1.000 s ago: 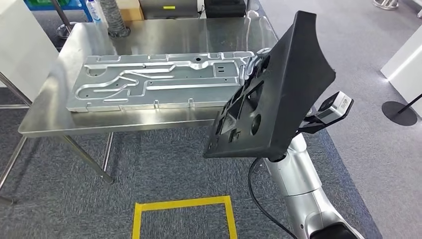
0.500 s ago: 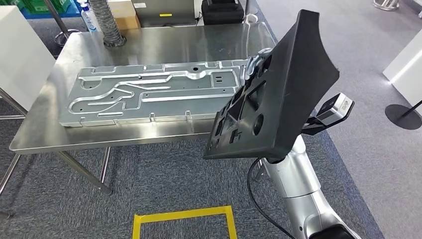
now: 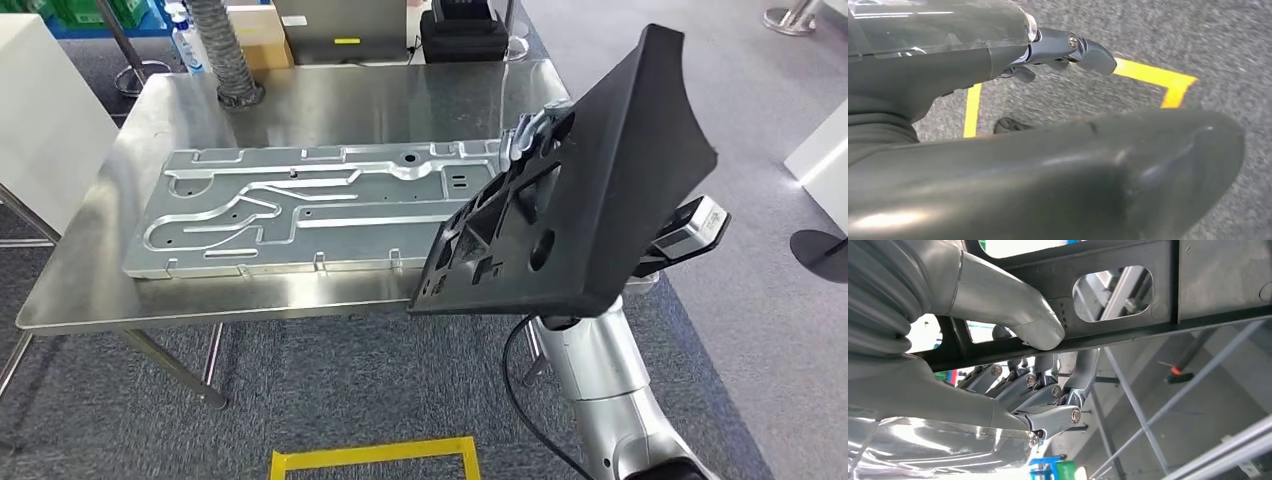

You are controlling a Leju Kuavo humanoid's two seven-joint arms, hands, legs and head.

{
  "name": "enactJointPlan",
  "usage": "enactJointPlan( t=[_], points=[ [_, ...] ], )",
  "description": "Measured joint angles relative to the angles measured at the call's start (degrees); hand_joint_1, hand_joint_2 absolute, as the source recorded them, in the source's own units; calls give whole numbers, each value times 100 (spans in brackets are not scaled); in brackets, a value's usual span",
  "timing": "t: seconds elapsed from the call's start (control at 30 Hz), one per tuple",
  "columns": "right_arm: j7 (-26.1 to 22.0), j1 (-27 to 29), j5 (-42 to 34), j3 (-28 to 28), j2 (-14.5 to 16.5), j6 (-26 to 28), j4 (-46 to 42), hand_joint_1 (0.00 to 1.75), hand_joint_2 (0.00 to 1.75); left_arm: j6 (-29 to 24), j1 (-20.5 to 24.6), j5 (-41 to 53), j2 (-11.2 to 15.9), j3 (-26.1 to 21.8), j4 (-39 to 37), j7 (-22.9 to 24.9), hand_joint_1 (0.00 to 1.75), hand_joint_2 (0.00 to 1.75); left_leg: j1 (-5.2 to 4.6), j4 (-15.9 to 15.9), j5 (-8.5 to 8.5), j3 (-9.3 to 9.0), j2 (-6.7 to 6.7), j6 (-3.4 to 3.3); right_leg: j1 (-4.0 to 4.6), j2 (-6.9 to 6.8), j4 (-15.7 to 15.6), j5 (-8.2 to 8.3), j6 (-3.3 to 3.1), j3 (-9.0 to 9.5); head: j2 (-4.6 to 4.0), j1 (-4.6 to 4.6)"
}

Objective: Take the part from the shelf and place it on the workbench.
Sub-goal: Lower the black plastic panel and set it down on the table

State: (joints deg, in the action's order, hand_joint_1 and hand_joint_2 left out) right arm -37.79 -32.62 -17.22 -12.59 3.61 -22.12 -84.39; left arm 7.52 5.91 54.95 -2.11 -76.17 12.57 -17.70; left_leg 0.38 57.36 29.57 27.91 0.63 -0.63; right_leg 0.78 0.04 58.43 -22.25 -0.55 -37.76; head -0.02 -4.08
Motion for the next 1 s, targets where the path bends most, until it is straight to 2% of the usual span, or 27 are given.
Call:
enactJointPlan(
  t=[0.07, 0.13, 0.17, 0.2, 0.27, 0.3, 0.33, 0.37, 0.43, 0.5, 0.53, 0.6, 0.67, 0.7, 0.77, 0.8, 0.83, 0.87, 0.93, 0.97, 1.0],
  points=[
    [-4, 24, -11, 38, -2, -9, -48, 175, 175, -1, 4, -14, 3, 0, 0, 2, 0, 0, -5, 5, 13, -58, -2, 65, -1, 6, -72, -41, -53, 65, 0, 9],
    [-9, 29, -21, 71, -3, -18, -107, 175, 175, -4, 6, -33, 13, 0, 0, 3, 0, 0, -4, 233, 26, -20, -15, 110, -29, 10, -132, -62, -117, 197, 0, 7],
    [-14, 26, -27, 84, -3, -22, -130, 175, 175, -6, 11, -40, 18, 0, 0, 3, 0, 0, 2, 485, 85, 109, -19, 129, -41, 10, -151, -93, -143, 267, 0, 6],
    [-18, 23, -31, 95, -3, -22, -152, 175, 175, -7, 15, -46, 25, 0, 0, 2, 0, 0, 12, 833, 190, 314, -24, 152, -44, 8, -162, -135, -163, 322, 0, 6],
    [-28, 30, -38, 131, -4, -15, -183, 175, 175, -7, 7, -57, 34, 0, 0, 0, 0, 0, 25, 1508, 491, 803, -25, 209, -48, 13, -164, -237, -175, 425, 0, 5],
    [-33, 37, -40, 161, -6, -9, -202, 175, 175, -7, -5, -62, 38, 0, 0, -2, 0, 0, 32, 1665, 586, 982, -25, 232, -51, 19, -163, -295, -170, 492, 0, 5],
    [-37, 43, -43, 194, -9, -6, -222, 175, 175, -7, -16, -67, 39, 0, 0, -4, 0, 0, 36, 1632, 572, 1073, -26, 241, -55, 24, -161, -356, -160, 571, 0, 5],
    [-39, 45, -46, 230, -12, -3, -249, 175, 175, -7, -24, -72, 41, -1, 0, -7, 0, 0, 40, 1412, 422, 1075, -27, 242, -60, 30, -155, -421, -146, 662, 0, 5],
    [-26, 35, -49, 296, -22, 7, -306, 175, 175, -10, -38, -83, 50, -3, 0, -19, 0, 0, 41, 671, -211, 962, -32, 219, -65, 32, -119, -565, -105, 849, 0, 6],
    [18, 9, -43, 344, -35, 37, -342, 175, 175, -19, -52, -94, 57, -7, -1, -38, 0, 0, 26, 215, -654, 890, -39, 154, -54, 45, -68, -703, -46, 942, 0, 6],
    [50, -12, -36, 361, -42, 55, -351, 175, 175, -24, -55, -101, 57, -9, -1, -50, 0, 0, 14, 160, -716, 895, -40, 114, -47, 52, -51, -755, -15, 954, 0, 8],
    [108, -77, -16, 391, -58, 84, -369, 175, 175, -32, -45, -122, 58, -10, 0, -76, 0, 0, 15, 167, -702, 880, -34, 42, -53, 61, -49, -834, 58, 960, 0, 7],
    [151, -175, 30, 419, -82, 124, -369, 175, 175, -38, -27, -147, 58, -11, 0, -94, 0, 0, 33, 131, -686, 847, -36, -21, -68, 50, 189, -994, 124, 851, 0, 6],
    [166, -218, 69, 429, -96, 162, -359, 175, 175, -42, -19, -157, 58, -12, 0, -98, 0, 0, 40, 120, -673, 828, -37, -47, -80, 44, 495, -1138, 153, 686, 0, 7],
    [195, -270, 177, 437, -122, 261, -308, 175, 175, -49, -11, -172, 59, -15, 0, -102, 0, 0, 38, 117, -628, 802, -34, -75, -98, 39, 1303, -1416, 194, 188, 0, 8],
    [208, -281, 248, 439, -137, 324, -261, 175, 175, -50, -12, -184, 60, -16, 0, -104, 0, 0, 38, 118, -603, 782, -28, -78, -108, 36, 1592, -1441, 205, -33, 0, 8],
    [225, -297, 329, 439, -153, 394, -201, 175, 175, -50, -15, -197, 60, -19, 0, -108, 0, 0, 38, 118, -575, 750, -19, -75, -114, 33, 1661, -1334, 206, -156, 0, 8],
    [250, -329, 414, 438, -168, 467, -136, 175, 175, -50, -17, -210, 61, -21, 0, -113, 0, 0, 37, 119, -544, 708, -8, -69, -117, 31, 1487, -1106, 195, -162, 0, 8],
    [347, -459, 601, 432, -207, 611, 16, 175, 175, -49, -19, -239, 57, -27, -1, -127, 0, 0, 33, 118, -485, 626, 10, -45, -105, 31, 697, -526, 140, 58, 0, 8],
    [423, -551, 698, 418, -224, 672, 106, 175, 175, -44, -17, -253, 53, -33, -1, -134, 0, 0, 24, 122, -461, 609, 16, -26, -87, 30, 340, -337, 107, 167, 0, 8],
    [508, -646, 795, 393, -239, 730, 200, 175, 175, -37, -15, -266, 50, -42, -2, -143, 0, 0, 19, 122, -447, 606, 17, -4, -68, 31, 124, -243, 81, 229, 0, 8]
  ],
)
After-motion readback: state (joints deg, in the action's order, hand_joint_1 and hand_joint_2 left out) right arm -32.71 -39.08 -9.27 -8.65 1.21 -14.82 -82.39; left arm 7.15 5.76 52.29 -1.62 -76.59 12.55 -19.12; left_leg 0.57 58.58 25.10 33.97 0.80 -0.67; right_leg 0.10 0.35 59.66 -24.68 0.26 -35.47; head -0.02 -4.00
